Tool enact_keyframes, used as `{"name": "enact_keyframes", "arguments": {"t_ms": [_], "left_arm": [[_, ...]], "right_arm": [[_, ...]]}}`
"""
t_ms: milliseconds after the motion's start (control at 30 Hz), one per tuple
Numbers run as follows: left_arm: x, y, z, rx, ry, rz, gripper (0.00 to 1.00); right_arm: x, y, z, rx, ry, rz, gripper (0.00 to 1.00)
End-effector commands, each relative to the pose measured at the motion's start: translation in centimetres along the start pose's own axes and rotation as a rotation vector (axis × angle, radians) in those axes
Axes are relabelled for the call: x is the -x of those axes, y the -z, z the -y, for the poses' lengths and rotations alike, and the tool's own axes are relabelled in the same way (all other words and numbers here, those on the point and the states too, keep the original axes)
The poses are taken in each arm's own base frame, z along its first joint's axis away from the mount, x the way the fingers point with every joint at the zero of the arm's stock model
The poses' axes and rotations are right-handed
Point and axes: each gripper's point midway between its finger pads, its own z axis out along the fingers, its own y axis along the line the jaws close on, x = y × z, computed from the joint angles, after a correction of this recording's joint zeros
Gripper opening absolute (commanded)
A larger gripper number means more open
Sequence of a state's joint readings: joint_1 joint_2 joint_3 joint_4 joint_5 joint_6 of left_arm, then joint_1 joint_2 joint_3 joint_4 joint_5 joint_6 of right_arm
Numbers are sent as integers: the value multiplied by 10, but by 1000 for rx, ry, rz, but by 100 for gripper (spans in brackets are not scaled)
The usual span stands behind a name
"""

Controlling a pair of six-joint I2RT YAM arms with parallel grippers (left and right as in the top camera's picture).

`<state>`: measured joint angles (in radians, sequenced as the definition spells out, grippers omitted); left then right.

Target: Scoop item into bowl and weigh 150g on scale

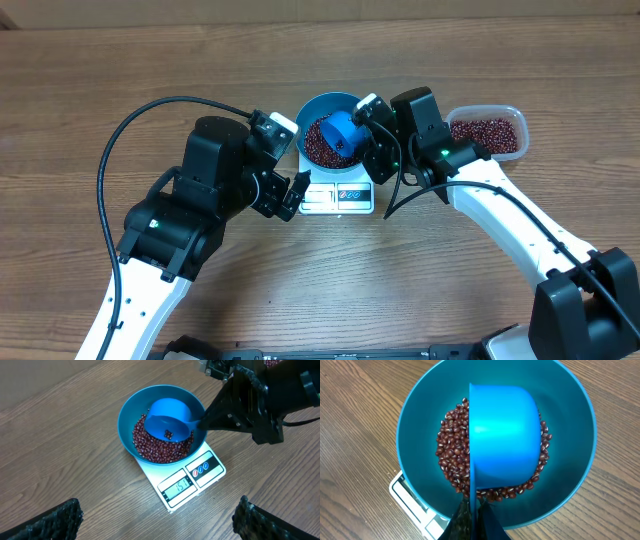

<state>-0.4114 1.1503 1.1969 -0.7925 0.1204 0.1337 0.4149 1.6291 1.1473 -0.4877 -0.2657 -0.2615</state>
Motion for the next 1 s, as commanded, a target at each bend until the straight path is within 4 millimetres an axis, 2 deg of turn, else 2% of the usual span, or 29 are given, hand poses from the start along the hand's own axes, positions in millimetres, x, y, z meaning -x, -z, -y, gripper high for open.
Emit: {"name": "enact_keyframes", "arguments": {"t_ms": [0, 100, 233, 300, 400, 633, 967], "left_arm": [[2, 1, 0, -5, 9, 9, 100], [2, 1, 0, -5, 9, 9, 100], [2, 1, 0, -6, 10, 9, 99], [2, 1, 0, -5, 9, 9, 100], [2, 1, 0, -5, 10, 9, 99], [2, 1, 0, -5, 10, 8, 99], [2, 1, 0, -5, 10, 8, 100]], "right_arm": [[14, 3, -4, 15, 8, 33, 4], [14, 3, -5, 22, 7, 33, 4], [18, 4, -25, 135, -15, 53, 4], [19, 5, -27, 151, -20, 59, 4], [24, 5, -26, 148, -17, 78, 4], [51, 9, -21, 135, -58, 183, 4], [58, 11, -19, 130, -55, 211, 4]]}}
